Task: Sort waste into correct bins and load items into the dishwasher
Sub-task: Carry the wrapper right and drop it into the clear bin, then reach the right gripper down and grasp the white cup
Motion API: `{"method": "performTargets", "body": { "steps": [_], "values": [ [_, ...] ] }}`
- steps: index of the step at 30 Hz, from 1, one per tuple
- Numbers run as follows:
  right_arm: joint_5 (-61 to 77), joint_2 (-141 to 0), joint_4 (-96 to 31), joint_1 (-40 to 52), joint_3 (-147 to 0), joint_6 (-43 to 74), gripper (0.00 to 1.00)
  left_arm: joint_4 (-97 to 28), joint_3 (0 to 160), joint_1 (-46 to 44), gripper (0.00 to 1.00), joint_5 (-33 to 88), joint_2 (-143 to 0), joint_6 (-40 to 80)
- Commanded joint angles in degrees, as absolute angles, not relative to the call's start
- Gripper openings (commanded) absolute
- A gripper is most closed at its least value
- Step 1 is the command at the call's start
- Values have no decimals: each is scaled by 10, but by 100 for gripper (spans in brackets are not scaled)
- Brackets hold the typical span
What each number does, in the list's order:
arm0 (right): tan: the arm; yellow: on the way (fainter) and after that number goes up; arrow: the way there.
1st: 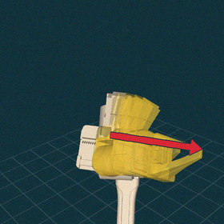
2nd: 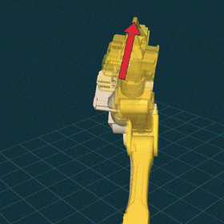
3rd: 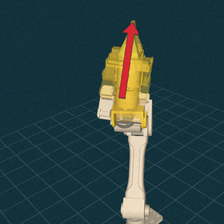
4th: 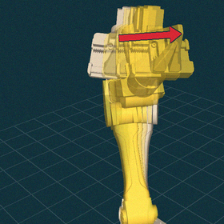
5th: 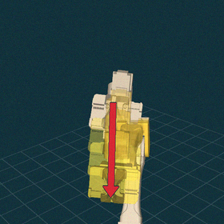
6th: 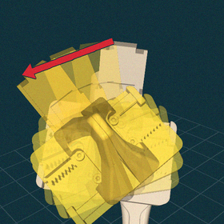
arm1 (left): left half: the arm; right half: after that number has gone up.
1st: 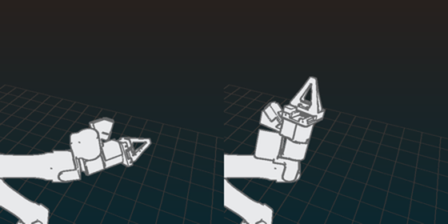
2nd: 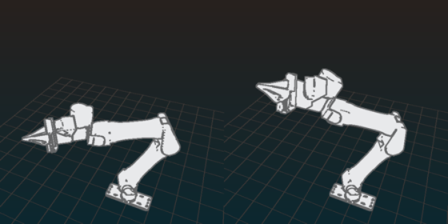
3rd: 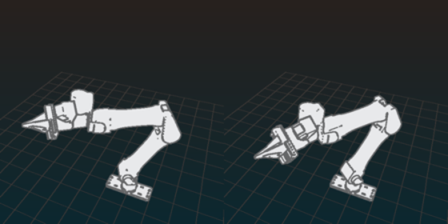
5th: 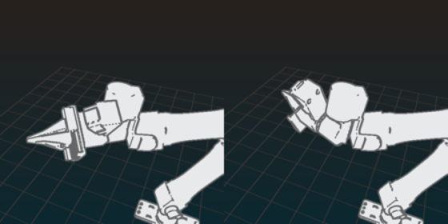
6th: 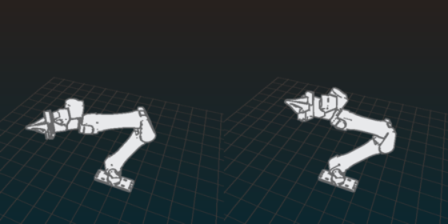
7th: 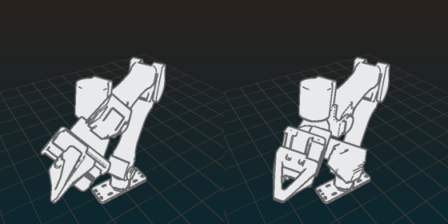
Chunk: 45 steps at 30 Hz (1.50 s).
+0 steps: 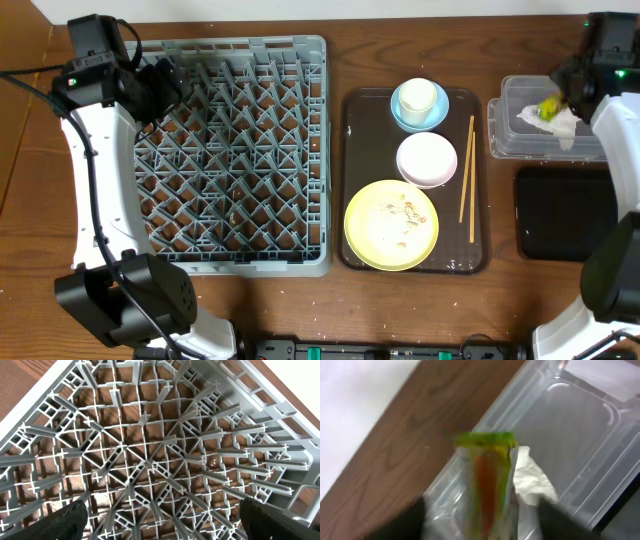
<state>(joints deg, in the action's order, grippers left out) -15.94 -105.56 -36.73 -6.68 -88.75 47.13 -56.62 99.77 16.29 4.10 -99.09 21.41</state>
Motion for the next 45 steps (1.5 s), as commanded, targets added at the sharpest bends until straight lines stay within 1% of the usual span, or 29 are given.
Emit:
{"method": "performTargets", "body": {
  "steps": [1, 5, 7, 8, 10, 14, 15, 17, 18, 19, 20, 21, 22, 24, 26, 28, 33, 41, 43, 44, 45],
  "values": [
    [-128, -1053, -367, -79, -884, 452, 84, -568, 996, 164, 98, 36, -977, 217],
    [-93, -1034, -368, -79, -884, 414, 93, -568, 996, 164, 98, 36, -977, 217],
    [-36, -1022, -366, -79, -884, 378, 98, -568, 996, 164, 98, 36, -977, 217],
    [20, -1016, -360, -78, -884, 351, 99, -568, 996, 164, 98, 36, -977, 217],
    [138, -1009, -350, -77, -884, 312, 99, -568, 996, 164, 98, 36, -977, 217],
    [354, -1012, -345, -56, -884, 300, 99, -568, 996, 164, 98, 36, -977, 217],
    [366, -1014, -344, -43, -884, 299, 99, -568, 996, 164, 98, 36, -977, 217],
    [361, -1016, -342, -10, -884, 277, 99, -568, 996, 164, 98, 36, -977, 217],
    [350, -1018, -331, 30, -884, 218, 99, -568, 996, 164, 98, 36, -977, 217],
    [329, -1019, -330, 52, -884, 193, 99, -568, 996, 164, 98, 36, -977, 217],
    [293, -1019, -330, 76, -884, 175, 99, -568, 996, 164, 98, 36, -977, 217],
    [227, -1023, -332, 107, -884, 165, 99, -568, 996, 164, 98, 36, -977, 217],
    [151, -1023, -333, 140, -884, 164, 99, -568, 996, 164, 98, 36, -977, 217],
    [61, -1023, -339, 181, -884, 164, 99, -568, 996, 164, 98, 36, -977, 217],
    [-4, -1023, -336, 218, -884, 165, 99, -568, 996, 164, 98, 36, -977, 217],
    [-29, -1028, -329, 244, -884, 163, 99, -568, 996, 164, 98, 36, -977, 217],
    [-169, -1058, -311, 284, -884, 163, 99, -568, 996, 164, 98, 36, -977, 217],
    [-161, -1154, -241, 288, -884, 162, 99, -568, 996, 164, 98, 36, -977, 217],
    [-161, -1176, -222, 288, -884, 161, 94, -568, 996, 164, 98, 36, -977, 217],
    [-161, -1182, -213, 289, -884, 155, 84, -568, 996, 164, 98, 36, -977, 217],
    [-161, -1183, -209, 289, -884, 151, 75, -568, 996, 164, 98, 36, -977, 217]
  ]
}}
